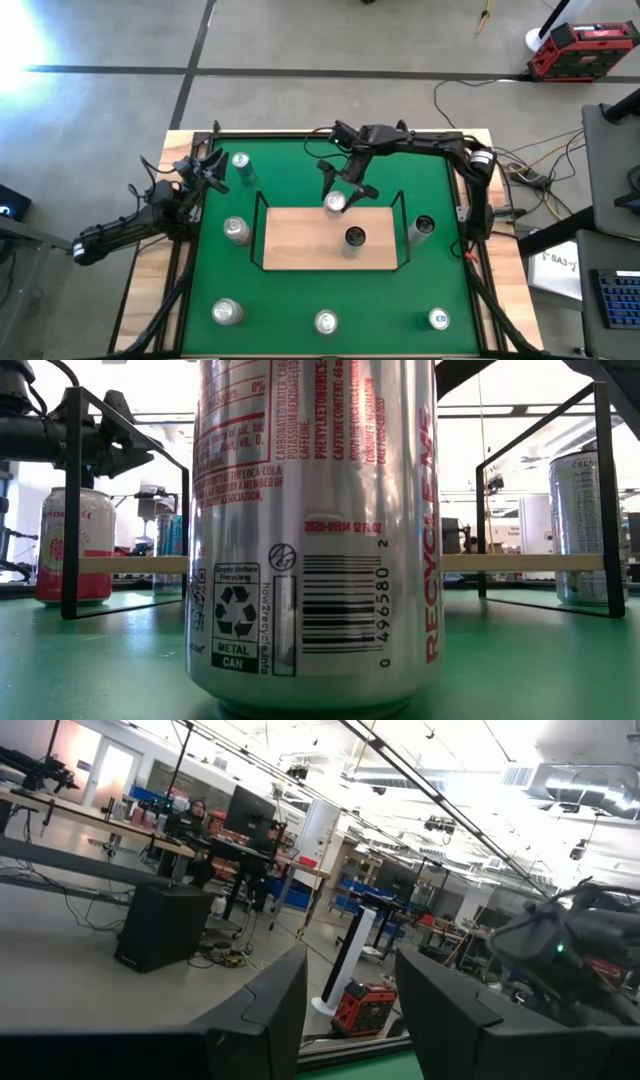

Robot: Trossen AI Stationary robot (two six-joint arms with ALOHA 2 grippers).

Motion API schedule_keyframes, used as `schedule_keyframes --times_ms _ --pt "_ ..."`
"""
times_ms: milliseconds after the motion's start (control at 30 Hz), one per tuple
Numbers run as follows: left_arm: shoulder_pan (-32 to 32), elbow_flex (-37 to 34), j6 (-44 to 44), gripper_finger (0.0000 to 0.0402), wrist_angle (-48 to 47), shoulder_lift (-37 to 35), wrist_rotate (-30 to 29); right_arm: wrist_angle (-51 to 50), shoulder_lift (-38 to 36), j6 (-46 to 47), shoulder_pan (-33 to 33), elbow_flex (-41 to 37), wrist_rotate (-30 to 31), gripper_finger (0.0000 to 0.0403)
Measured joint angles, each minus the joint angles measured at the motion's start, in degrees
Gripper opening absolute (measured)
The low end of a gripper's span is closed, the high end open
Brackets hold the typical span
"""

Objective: Place canned beverage on shelf
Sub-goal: Put the top red and silver soda can on the shelf

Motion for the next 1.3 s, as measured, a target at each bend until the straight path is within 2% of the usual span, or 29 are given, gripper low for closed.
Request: schedule_keyframes --times_ms 233,500,900,1300 --pt "-0.02 -0.01 -0.01 0.0137 -0.02 0.0 -0.01 0.0 1.43 0.25 1.25 -0.02 -2.83 0.0292" --pt "-0.02 0.01 0.0 0.0137 0.0 -0.01 0.0 -0.26 1.81 -1.57 1.38 -0.07 -2.66 0.0292" --pt "0.0 -0.01 -0.02 0.0137 0.0 -0.01 0.0 -7.64 1.79 -13.25 1.27 -0.36 -5.25 0.0292" --pt "0.0 -0.01 0.0 0.0137 0.02 -0.01 0.0 -7.78 3.32 -16.4 1.4 -2.14 -5.23 0.0292"
